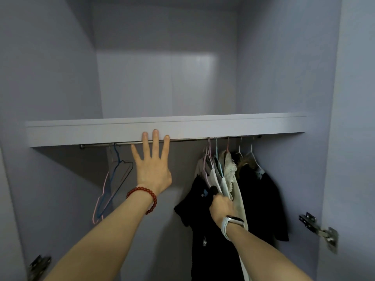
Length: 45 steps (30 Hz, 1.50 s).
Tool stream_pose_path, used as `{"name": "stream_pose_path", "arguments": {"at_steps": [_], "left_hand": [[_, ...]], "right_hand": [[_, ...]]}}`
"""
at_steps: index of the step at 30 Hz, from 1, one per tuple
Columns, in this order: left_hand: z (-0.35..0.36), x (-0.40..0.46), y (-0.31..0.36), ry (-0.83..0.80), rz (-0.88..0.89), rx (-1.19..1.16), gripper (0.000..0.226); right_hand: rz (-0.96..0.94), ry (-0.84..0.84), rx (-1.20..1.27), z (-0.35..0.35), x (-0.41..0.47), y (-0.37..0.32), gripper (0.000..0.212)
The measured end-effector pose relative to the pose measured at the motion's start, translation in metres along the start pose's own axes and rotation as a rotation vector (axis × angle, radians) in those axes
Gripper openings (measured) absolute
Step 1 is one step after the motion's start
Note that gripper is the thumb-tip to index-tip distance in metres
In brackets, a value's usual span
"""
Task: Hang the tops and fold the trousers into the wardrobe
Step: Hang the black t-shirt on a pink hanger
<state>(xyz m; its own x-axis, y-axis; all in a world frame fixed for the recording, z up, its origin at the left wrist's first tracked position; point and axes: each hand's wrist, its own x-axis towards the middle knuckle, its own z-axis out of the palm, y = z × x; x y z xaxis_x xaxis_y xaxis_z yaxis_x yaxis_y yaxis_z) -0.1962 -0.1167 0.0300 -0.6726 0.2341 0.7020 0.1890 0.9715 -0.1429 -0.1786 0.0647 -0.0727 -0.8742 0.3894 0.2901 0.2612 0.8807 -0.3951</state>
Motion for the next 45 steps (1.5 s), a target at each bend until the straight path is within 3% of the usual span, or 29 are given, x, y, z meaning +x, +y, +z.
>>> {"name": "stream_pose_path", "arguments": {"at_steps": [19, 24, 30, 36, 40, 45], "left_hand": [[0.014, 0.005, 0.003, 0.089, -0.02, 0.065, 0.105], [0.015, 0.005, 0.003, 0.076, -0.019, 0.054, 0.106], [0.0, 0.001, 0.002, 0.006, -0.001, 0.034, 0.102], [-0.01, 0.0, 0.005, -0.065, -0.022, 0.021, 0.102], [-0.03, -0.013, 0.013, -0.136, -0.029, -0.139, 0.085], [-0.043, -0.092, 0.044, -0.152, -0.062, -0.63, 0.058]], "right_hand": [[-0.035, 0.306, 0.105, 0.013, 0.012, -0.015, 0.034], [-0.106, 0.186, 0.06, -0.003, 0.027, -0.027, 0.021], [-0.152, 0.084, -0.11, 0.005, 0.019, -0.029, 0.022], [-0.296, 0.055, -0.168, 0.003, 0.0, -0.019, 0.058], [-0.329, 0.052, -0.052, -0.018, -0.031, -0.008, 0.052], [-0.346, 0.162, 0.23, -0.045, -0.115, 0.031, 0.036]]}}
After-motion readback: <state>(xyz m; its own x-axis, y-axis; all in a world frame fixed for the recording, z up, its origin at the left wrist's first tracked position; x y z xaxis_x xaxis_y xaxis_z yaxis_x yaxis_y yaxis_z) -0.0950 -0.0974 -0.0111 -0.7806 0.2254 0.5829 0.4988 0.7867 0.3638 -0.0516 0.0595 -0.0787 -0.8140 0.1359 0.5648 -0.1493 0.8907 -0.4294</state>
